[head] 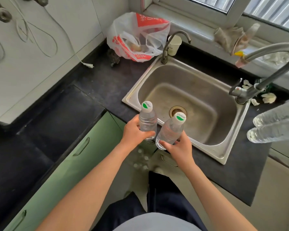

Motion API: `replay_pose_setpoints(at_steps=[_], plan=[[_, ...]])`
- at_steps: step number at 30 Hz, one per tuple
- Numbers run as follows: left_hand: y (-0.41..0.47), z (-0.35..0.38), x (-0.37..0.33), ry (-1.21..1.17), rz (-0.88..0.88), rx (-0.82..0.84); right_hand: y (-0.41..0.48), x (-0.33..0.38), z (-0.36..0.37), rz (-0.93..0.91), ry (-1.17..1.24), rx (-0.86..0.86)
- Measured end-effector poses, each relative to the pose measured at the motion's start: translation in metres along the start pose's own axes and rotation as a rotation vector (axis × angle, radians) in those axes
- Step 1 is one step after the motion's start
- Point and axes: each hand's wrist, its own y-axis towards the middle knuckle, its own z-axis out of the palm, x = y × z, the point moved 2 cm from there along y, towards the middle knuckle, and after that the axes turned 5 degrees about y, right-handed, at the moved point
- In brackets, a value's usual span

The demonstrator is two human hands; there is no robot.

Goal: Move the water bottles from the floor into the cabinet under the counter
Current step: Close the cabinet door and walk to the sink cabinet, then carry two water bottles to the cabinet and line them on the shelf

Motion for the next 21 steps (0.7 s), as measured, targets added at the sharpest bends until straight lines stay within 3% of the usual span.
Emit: replay_pose_setpoints(at_steps=[12,21], plan=[[-0.12,-0.101,-0.017,-0.042,0.096,-0.174,-0.105,0.073,0.03,-0.177,0.155,0.112],[-0.245,-0.142,0.05,-0.14,-0.146,-0.399,-0.17,0.075,0.095,-0.159,0.056,0.434]])
